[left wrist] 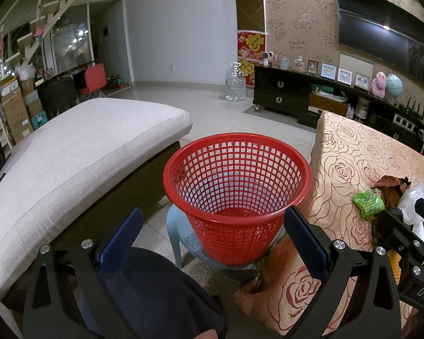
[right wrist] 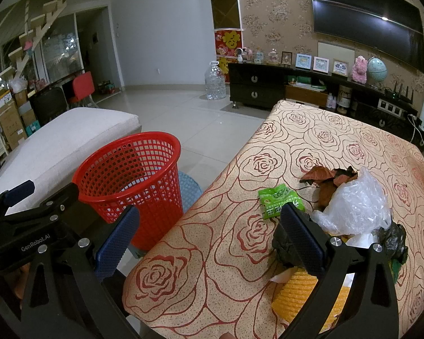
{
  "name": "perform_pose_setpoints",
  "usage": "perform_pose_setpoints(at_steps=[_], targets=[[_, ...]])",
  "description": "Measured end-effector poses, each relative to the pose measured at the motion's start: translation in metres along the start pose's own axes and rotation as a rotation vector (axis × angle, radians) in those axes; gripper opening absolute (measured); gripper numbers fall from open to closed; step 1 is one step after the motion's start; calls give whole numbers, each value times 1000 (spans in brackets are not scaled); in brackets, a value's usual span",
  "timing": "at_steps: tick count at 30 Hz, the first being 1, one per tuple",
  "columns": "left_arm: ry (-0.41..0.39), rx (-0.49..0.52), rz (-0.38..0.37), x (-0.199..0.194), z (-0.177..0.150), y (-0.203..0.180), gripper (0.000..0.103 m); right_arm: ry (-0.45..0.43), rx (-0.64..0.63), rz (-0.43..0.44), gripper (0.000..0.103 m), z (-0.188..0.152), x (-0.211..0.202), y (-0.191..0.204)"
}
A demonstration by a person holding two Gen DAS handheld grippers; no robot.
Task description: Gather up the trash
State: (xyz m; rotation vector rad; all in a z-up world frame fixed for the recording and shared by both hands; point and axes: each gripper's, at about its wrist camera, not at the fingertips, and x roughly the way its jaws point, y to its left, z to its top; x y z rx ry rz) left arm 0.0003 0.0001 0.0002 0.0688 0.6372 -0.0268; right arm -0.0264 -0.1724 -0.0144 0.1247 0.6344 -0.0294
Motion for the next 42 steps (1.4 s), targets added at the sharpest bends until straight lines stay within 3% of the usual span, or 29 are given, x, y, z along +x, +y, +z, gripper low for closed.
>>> perform_pose_setpoints(at_steps=[13,18,24,30,37,42], targets=[[-1,2,-5,1,-3,-3,96,-26,8,-20,96,5,-11,-7],[1,23,-36,7,-9,-16,96,-92,51,-129,96,20,-39,-48],[3,71,-96,7,-7,-36,96,-113,206,-265,97,20,-66,-118],[29,176,-238,11,-2,-85,96,-82,295,-326,97,1,-74,-160],[137,356,-487,30,-15,-175,96,-52,345,-350,97,-18,-76,-183],[196,428,-576,48,-26,-217,96,-50,383,-362,96,-27,-81,-198]])
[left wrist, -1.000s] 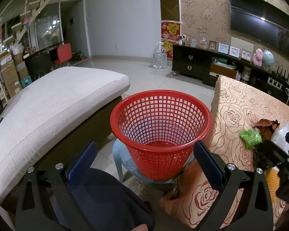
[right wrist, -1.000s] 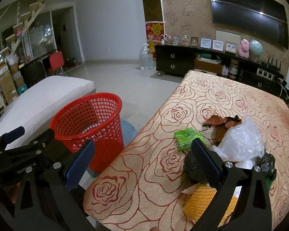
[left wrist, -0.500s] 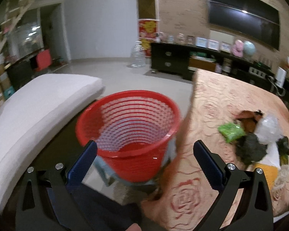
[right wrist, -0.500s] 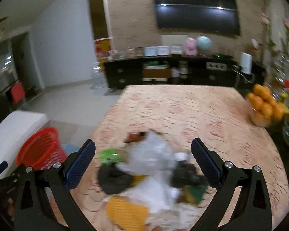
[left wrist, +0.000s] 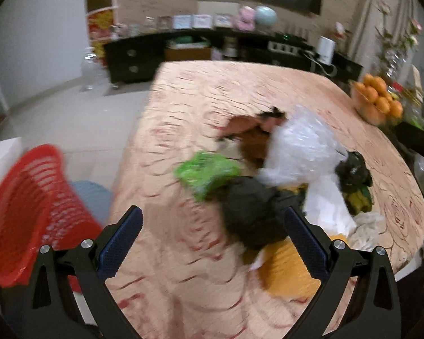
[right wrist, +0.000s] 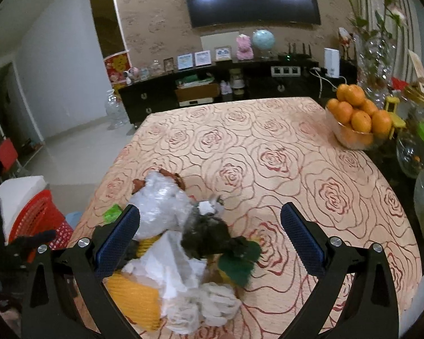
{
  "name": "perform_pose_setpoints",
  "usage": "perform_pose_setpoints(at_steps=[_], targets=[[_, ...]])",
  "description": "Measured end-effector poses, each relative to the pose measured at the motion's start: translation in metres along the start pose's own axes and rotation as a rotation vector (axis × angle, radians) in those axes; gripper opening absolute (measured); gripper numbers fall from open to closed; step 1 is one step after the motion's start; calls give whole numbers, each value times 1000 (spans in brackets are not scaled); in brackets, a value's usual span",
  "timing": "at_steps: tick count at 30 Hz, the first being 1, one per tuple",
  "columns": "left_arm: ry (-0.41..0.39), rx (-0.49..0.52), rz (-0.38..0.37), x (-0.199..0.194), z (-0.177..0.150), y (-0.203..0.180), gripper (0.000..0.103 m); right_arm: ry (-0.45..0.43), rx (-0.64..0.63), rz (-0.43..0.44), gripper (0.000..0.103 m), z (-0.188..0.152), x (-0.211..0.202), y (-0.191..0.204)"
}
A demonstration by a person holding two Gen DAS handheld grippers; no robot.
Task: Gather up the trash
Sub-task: 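Grasp the black cloth with the left tool while the right tool grasps the clear plastic bag, then carry both items over the red wastebasket and open both tools to drop them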
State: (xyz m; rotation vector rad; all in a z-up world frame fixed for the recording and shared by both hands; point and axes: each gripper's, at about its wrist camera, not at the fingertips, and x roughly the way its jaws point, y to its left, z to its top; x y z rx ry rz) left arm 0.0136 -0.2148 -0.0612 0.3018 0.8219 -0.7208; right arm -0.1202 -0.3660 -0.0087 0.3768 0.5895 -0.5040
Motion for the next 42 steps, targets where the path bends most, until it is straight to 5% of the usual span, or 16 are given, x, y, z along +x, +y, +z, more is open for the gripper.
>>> perform_pose_setpoints(at_steps=[6,10,13,18,25,35,39,42], targets=[[74,34,-87,35,2,-12,90,16,39,-1,97,-2,4,-14],[94,42,-150,45,0,-15,53,27,63,2,96,-4,7,-18],[82,34,-171,43,-2,-13,47,33,70,0,96,-6,10,-21],[37,-3,-188,22,-2,1,46,29,50,23,96,-6,17,-13],[-125,-4,-110,-32,5,26,46,6,-90,69,97,-1,30,29],[-199,-86,-3,-52,11,73,46,181,-319,72,95,3,109,85],[-215,-95,32,-58,10,83,46,231,-285,95,66,-2,122,86],[-241,-102,74,-68,8,90,46,199,-278,86,57,-1,115,86]])
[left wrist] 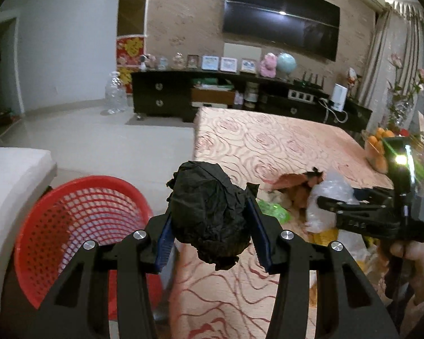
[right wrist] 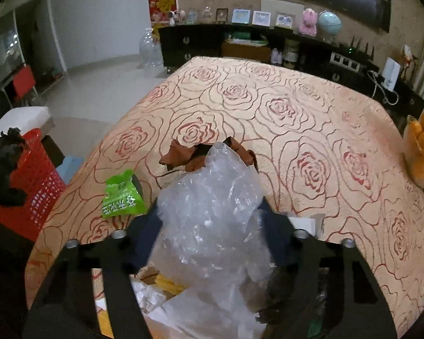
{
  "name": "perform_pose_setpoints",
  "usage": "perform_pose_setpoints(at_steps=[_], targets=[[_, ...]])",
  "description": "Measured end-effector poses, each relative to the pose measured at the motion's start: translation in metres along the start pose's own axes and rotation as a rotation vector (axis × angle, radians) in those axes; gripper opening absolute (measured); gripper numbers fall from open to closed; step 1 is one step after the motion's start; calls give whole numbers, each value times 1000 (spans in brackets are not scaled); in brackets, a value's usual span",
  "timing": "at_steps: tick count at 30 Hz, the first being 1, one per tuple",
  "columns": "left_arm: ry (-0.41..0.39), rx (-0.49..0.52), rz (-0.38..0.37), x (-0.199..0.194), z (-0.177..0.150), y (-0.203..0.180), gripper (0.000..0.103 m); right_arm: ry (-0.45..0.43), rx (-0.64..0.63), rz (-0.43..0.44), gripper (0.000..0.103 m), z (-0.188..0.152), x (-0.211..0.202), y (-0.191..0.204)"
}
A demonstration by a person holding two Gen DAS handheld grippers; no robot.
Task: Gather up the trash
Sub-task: 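Carry both items over the red wastebasket and open both tools to drop them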
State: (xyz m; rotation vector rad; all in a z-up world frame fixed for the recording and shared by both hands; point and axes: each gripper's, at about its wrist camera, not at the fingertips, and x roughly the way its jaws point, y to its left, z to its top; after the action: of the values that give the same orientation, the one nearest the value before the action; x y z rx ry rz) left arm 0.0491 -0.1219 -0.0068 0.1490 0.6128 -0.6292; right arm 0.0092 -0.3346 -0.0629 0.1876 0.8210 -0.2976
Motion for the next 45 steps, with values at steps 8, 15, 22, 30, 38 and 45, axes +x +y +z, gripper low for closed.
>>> perform_pose_setpoints(at_steps=[8,15,22,30,38,45], targets=[[-60,-25,60,-21,10,22,46,-172,71,72,56,7,-61,-1],[-87,-73,201,-42,20,64,46,-197,39,92,56,21,-68,22],[-83,-169,338,-55,9,118,46,-168,-76,188,56,46,-56,83],[61,-236,340,-27,-8,149,48,-55,-188,427,57,66,-23,174],[97,-242,376,-20,-15,163,60,24,-234,503,64,64,6,223],[70,-240,391,-25,-14,166,80,30,-218,511,83,64,12,225]])
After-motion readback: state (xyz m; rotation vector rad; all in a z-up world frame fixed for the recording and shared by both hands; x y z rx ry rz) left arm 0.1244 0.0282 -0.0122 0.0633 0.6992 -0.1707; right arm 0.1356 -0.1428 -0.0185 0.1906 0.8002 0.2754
